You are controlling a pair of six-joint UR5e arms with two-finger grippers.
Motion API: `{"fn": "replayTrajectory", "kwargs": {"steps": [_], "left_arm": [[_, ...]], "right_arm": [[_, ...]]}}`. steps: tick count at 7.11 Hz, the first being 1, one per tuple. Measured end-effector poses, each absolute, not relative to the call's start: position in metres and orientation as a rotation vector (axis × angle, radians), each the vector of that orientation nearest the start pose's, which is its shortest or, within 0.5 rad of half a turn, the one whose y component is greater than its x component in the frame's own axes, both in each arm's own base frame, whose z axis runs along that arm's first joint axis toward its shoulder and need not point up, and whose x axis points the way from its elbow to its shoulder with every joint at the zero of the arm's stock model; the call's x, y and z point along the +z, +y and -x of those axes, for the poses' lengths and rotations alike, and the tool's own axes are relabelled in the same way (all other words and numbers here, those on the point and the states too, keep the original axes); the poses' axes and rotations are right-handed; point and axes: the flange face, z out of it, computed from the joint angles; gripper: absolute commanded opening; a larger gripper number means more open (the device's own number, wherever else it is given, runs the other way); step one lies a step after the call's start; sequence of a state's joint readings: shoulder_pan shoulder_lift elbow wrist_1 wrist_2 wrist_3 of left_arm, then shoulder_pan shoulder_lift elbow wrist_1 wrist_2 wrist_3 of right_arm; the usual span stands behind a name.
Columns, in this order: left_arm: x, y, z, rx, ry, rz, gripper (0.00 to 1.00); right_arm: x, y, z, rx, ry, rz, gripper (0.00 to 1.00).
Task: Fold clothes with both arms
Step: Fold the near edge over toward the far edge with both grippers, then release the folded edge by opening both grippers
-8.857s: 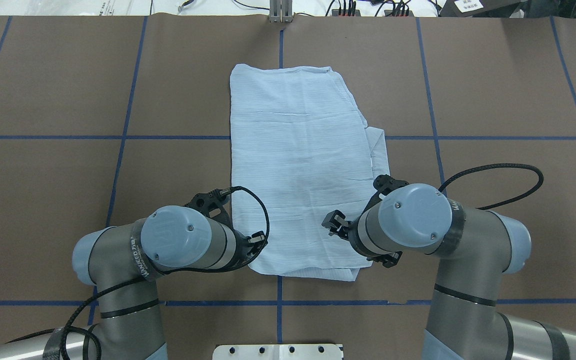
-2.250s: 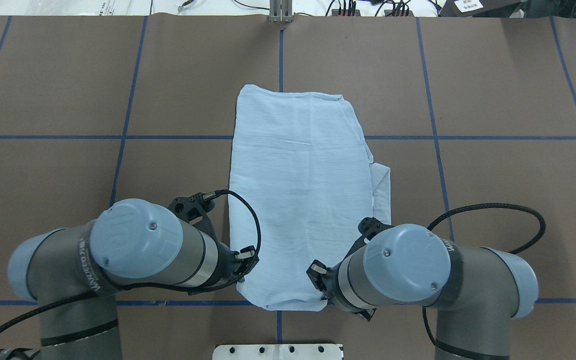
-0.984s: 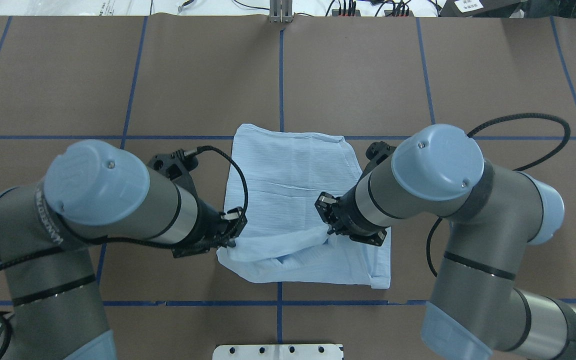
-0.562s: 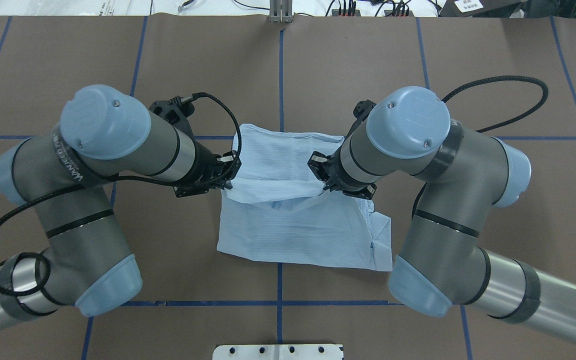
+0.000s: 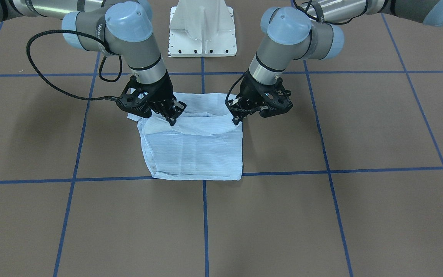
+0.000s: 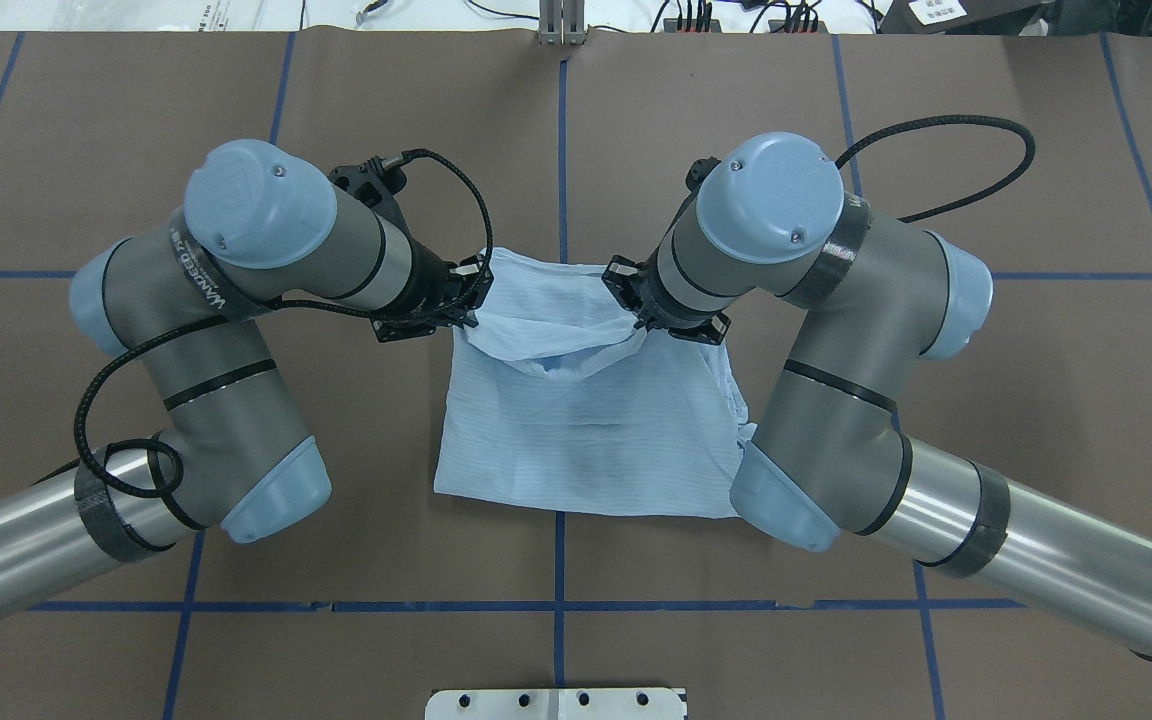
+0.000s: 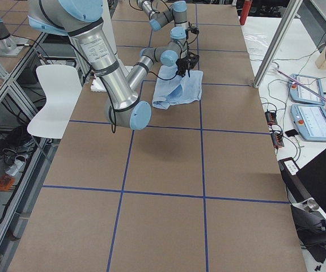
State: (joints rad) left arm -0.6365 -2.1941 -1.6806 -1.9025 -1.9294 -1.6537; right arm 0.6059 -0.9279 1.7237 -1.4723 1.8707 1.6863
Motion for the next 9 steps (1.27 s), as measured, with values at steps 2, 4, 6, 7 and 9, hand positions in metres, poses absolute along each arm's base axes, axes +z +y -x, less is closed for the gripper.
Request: {"fn": "replayTrajectory", "kwargs": {"steps": [2, 4, 6, 7, 9], "left_arm": [[0.212, -0.508, -0.495, -0.475, 1.115, 0.009, 0.00], [0.227, -0.524, -0.506, -0.483, 1.115, 0.004, 0.00], [0.230, -0.528, -0.509, -0.486, 1.112, 0.003, 0.00], [0.231, -0.528, -0.509, -0.487, 1.110, 0.004, 0.23], [0.230, -0.530, -0.508, -0.488, 1.117, -0.002, 1.00]], "right_arm": [[0.217, -0.483, 0.498, 0.551, -0.914, 0.057, 0.00], [0.221, -0.500, 0.517, 0.555, -0.892, 0.059, 0.00], [0.228, -0.510, 0.528, 0.557, -0.889, 0.059, 0.11], [0.229, -0.512, 0.528, 0.561, -0.890, 0.059, 0.99], [0.229, -0.519, 0.522, 0.568, -0.901, 0.052, 1.00]]}}
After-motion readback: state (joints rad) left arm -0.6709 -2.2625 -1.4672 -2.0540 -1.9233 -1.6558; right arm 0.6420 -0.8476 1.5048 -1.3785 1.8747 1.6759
